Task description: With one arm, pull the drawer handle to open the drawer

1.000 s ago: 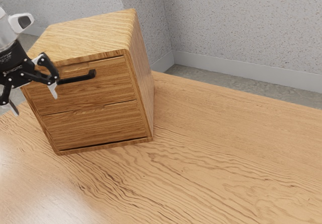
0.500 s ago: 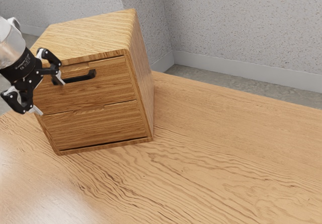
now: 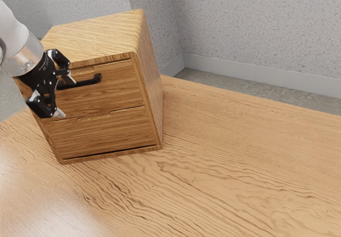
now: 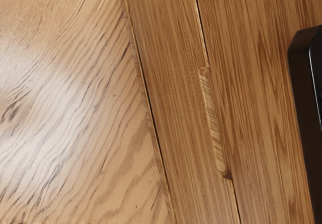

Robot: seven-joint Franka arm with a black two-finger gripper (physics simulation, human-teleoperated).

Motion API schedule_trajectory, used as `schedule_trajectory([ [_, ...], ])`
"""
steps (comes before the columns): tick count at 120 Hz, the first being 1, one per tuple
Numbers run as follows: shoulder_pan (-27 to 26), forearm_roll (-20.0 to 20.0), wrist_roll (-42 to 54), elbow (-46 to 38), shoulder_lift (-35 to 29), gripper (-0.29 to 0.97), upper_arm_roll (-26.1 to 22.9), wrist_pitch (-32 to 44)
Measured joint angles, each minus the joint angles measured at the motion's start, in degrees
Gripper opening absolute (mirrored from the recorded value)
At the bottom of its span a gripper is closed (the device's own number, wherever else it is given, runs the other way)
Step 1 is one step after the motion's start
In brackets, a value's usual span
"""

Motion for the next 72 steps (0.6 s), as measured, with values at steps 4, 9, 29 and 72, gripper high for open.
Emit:
schedule_trajectory([
  [4, 0.0, 0.1, -1.0, 0.0, 0.0, 0.68, 0.1, 0.2],
  [9, 0.0, 0.2, -2.1, -0.1, 0.0, 0.68, 0.1, 0.3],
  [29, 0.8, 0.5, -6.0, 0.1, 1.0, 0.68, 0.3, 0.7],
  [72, 1.1, 1.7, -11.5, 2.6, 4.3, 0.68, 0.3, 1.5],
])
